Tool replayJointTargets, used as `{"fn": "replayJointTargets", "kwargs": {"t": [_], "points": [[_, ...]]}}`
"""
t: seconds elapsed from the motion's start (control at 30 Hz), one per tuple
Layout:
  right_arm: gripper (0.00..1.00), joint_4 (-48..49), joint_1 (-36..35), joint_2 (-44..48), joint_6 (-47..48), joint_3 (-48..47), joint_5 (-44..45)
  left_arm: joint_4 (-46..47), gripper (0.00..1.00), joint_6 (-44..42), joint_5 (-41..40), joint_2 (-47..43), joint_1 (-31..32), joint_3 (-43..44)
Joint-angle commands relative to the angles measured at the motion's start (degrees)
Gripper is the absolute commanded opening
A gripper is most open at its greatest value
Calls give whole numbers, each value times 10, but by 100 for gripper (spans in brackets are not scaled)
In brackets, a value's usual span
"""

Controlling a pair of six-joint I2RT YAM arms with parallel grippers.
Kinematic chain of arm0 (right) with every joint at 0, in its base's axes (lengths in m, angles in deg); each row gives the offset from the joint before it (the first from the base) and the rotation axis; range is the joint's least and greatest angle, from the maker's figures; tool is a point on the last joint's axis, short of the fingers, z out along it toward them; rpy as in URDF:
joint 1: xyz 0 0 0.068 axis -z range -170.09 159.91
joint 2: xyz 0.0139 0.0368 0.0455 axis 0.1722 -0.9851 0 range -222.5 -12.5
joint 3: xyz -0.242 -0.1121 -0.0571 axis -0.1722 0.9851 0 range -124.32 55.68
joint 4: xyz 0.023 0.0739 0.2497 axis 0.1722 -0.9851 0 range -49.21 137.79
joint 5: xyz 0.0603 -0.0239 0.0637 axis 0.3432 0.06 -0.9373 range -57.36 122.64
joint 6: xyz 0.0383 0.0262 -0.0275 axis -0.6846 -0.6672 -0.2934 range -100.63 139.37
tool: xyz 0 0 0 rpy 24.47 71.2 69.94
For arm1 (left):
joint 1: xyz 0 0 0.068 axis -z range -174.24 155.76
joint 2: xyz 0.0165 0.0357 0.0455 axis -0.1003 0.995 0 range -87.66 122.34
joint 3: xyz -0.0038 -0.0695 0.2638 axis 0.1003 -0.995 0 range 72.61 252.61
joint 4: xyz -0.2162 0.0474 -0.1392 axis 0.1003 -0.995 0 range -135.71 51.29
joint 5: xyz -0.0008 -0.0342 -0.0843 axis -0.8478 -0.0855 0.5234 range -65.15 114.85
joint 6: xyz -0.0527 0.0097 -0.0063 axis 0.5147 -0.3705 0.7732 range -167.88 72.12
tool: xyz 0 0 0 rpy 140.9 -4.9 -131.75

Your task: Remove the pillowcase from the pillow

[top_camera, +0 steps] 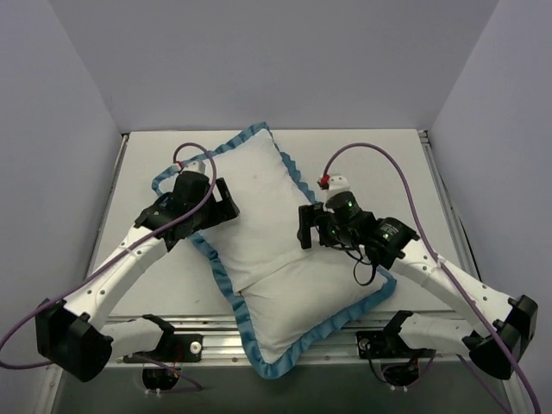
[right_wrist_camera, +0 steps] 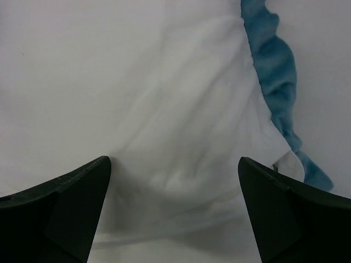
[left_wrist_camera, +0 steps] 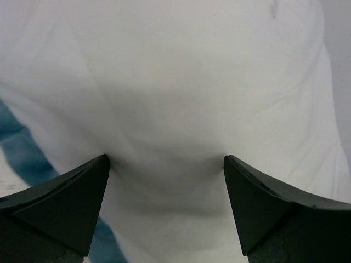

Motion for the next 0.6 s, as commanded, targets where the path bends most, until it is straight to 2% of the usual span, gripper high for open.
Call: {"fn": "replayJointTargets", "kwargs": {"t": [0.0,0.13,0.17,0.2,0.23,0.27,0.33,0.37,0.43,0.57], "points": [[95,29,5,49,-44,56,-4,122,94,29,50,66,-6,45],[94,77,12,55,-55,96,-24,156,94,51,58,164,-8,46],[94,90,13,49,-54,103,-29,159,98,59,66,177,-12,42],[92,101,14,44,-54,110,-32,162,95,63,68,187,-12,28],[90,123,17,23,-51,112,-36,166,84,66,67,195,-14,17],[88,133,25,9,-48,112,-39,169,61,72,63,192,-14,5],[81,160,37,-37,-35,105,-49,174,36,72,56,168,-14,-35],[80,168,51,-56,-32,100,-51,170,17,71,52,154,-15,-48],[77,192,67,-108,-18,74,-69,139,4,67,31,97,-16,-82],[74,218,120,-209,14,-1,-93,66,2,63,-2,-35,-13,-137]]}}
